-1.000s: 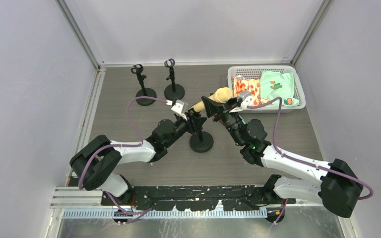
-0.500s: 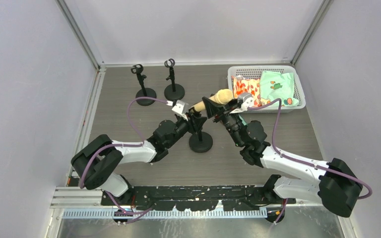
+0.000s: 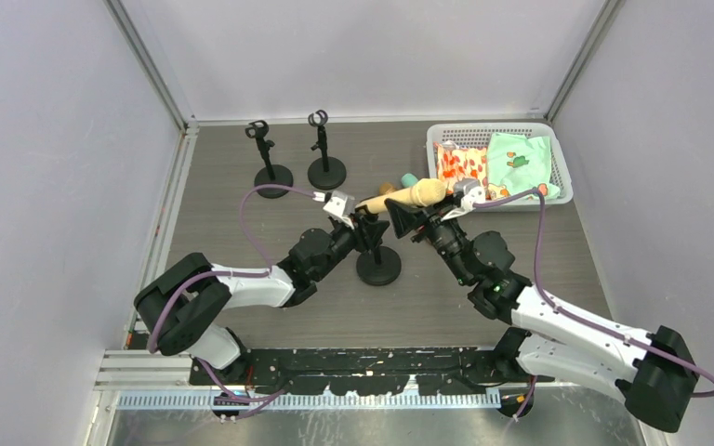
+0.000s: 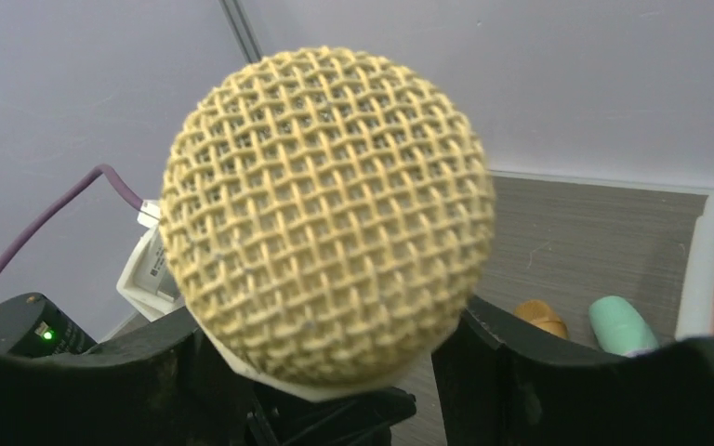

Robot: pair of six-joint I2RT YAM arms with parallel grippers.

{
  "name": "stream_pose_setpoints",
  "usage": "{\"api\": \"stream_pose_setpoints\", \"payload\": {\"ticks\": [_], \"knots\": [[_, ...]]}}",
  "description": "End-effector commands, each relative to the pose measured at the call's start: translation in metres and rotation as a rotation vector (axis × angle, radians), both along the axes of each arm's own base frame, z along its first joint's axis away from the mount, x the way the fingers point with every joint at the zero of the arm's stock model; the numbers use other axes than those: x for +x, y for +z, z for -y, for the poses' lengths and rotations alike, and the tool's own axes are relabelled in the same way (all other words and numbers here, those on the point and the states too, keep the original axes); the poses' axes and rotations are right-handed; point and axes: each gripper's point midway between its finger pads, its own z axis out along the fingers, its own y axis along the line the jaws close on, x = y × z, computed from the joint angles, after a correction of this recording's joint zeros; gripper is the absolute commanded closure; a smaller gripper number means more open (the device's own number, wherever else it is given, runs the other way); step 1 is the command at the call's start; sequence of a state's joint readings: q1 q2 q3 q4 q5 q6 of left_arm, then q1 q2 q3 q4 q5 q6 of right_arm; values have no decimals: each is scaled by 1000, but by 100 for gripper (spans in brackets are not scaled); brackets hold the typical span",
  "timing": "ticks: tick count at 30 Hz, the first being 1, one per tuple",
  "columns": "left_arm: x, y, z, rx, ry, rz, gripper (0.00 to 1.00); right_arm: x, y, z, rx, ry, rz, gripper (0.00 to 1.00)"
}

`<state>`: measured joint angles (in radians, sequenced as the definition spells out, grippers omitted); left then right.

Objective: Attach the microphones to the stand

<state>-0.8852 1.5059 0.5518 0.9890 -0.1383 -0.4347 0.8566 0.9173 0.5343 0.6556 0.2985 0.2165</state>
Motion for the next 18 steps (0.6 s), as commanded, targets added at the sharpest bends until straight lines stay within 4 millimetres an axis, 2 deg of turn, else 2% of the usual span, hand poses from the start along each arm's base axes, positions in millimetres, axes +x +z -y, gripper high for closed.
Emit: {"api": "stream_pose_setpoints", "payload": {"ticks": [1, 3, 12, 18], "knots": [[-15, -41, 2, 35, -24, -144, 100, -10, 7, 14, 4, -10, -19, 31], [-15, -41, 1, 34, -20, -143, 100, -16, 14, 20, 20, -8, -17, 29], [-14, -37, 1, 61, -24, -118, 100, -37, 6, 40, -74, 3, -208, 21], [-16, -32, 1, 98, -43, -90, 100, -48, 27, 45, -81, 23, -264, 17]]}}
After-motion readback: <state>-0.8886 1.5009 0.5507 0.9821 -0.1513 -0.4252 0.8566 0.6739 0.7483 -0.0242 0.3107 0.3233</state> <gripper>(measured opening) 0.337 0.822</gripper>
